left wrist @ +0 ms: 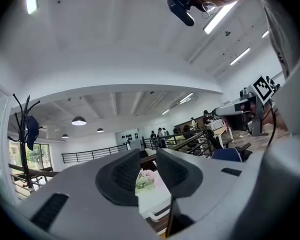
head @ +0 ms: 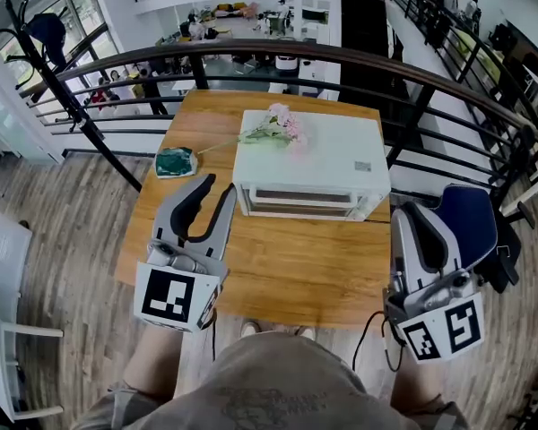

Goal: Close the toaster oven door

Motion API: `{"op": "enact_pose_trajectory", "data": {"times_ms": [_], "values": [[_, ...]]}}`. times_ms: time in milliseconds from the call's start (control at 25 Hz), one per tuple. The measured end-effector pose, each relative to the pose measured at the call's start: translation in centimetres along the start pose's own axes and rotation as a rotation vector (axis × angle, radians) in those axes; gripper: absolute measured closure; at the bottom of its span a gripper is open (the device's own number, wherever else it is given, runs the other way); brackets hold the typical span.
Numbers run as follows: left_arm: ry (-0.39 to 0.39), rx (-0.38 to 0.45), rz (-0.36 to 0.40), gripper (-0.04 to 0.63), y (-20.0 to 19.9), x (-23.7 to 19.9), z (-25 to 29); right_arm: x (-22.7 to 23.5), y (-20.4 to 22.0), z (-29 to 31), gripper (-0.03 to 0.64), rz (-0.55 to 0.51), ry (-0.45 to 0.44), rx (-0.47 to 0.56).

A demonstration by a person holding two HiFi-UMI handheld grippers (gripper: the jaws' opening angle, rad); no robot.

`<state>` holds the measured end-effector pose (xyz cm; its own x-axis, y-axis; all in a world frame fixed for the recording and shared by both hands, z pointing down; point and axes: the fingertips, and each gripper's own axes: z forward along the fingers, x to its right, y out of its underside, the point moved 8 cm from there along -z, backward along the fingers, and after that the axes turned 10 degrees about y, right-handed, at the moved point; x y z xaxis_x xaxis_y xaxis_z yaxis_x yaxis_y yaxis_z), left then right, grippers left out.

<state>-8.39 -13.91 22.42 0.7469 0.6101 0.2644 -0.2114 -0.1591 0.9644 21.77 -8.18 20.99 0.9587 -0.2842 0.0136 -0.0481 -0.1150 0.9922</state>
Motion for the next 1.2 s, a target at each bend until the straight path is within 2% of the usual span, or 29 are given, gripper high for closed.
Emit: {"op": "enact_pose_trajectory", "data": {"times_ms": [200,400,560,960,1200], "values": [[-0.007,-0.025,-0.033,0.489,0.6,0.7,-0.6,0.0,0.7,-0.8,0.564,-0.005,0.007,-0.032],[0.019,-0.070,-0.046,0.495,2.4,1.3,-0.9,-0.1,2.9,-1.1,0.568,-0.009,-0.002,-0.113],[0.032,-0.115,-0.098,0.506,3.7,1.9,-1.1,-0.5,4.6,-1.2,0.571,-0.013,-0.018,-0.180],[0.083,-0.239,-0.082,0.517,8.8,3.1,-1.0,-1.5,9.8,-0.9,0.572,-0.018,-0.061,-0.342],[0.089,-0.266,-0.104,0.517,9.5,3.5,-1.4,-1.6,10.2,-0.7,0.572,-0.014,-0.070,-0.361]]}}
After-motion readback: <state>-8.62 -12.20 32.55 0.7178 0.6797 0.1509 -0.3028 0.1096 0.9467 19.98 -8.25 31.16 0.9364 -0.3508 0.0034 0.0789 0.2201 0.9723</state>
